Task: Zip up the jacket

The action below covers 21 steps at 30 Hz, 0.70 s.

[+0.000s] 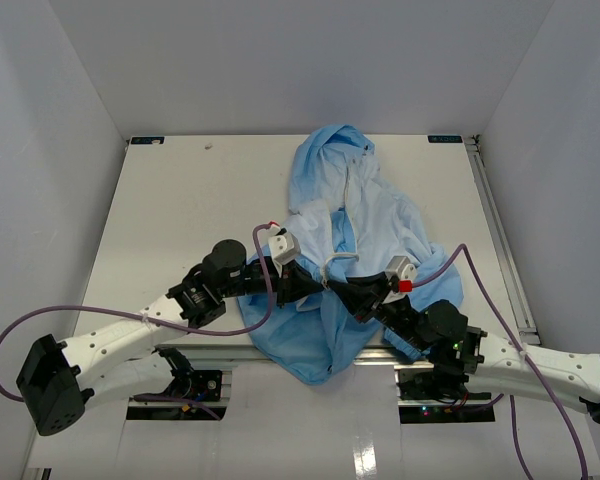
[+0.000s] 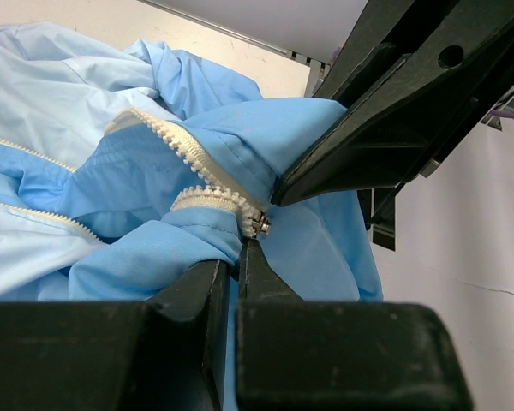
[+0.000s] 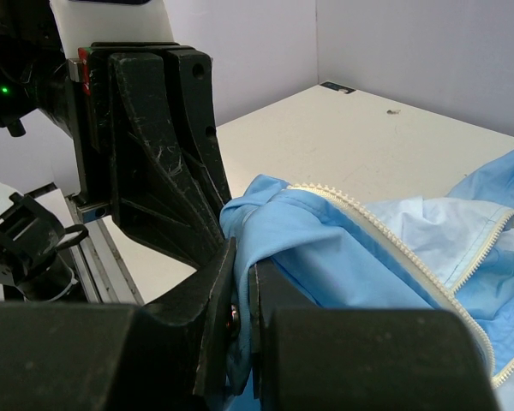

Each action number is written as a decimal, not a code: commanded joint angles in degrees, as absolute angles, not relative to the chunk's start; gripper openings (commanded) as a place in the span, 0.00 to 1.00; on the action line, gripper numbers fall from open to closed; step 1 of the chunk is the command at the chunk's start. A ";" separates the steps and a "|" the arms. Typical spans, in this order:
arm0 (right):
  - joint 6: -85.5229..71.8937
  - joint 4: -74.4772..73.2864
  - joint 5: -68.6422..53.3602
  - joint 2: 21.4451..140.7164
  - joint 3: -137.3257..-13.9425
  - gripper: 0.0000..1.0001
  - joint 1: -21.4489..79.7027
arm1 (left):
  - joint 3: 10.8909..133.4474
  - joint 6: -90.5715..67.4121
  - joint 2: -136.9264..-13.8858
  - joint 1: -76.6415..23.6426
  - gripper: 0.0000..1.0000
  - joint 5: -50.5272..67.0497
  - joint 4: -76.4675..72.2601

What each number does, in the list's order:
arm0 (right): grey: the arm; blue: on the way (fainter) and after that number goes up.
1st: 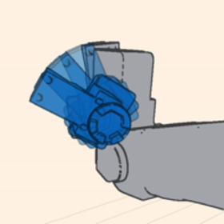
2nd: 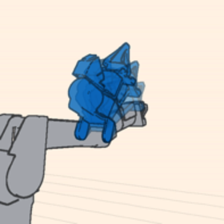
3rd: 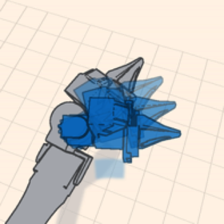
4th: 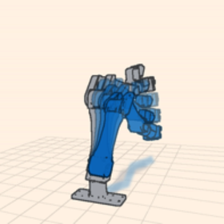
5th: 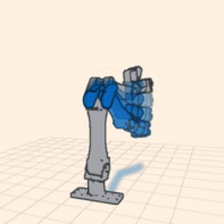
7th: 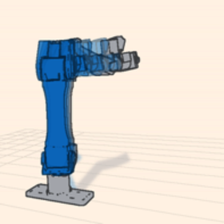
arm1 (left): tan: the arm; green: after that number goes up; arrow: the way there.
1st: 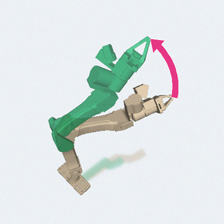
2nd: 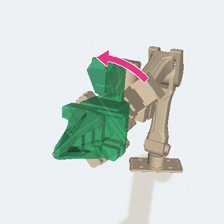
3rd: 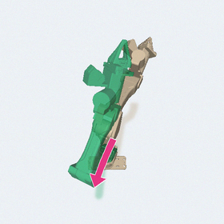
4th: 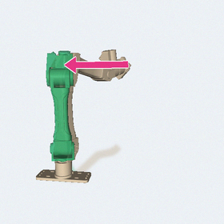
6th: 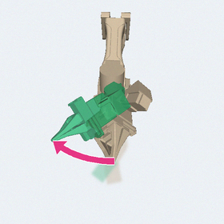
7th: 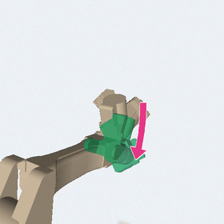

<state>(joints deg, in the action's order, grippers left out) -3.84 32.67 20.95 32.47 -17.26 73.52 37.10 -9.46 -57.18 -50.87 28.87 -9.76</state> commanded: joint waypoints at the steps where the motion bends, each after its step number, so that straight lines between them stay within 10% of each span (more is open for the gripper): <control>1: -5.71 38.49 20.44 32.57 -20.33 0.09 73.56 | 37.87 -9.60 -56.93 -51.94 0.00 29.67 -6.82; 21: -20.64 29.36 24.91 30.91 -9.81 0.21 73.65 | 24.70 -28.27 -57.70 -51.94 0.00 30.69 -14.87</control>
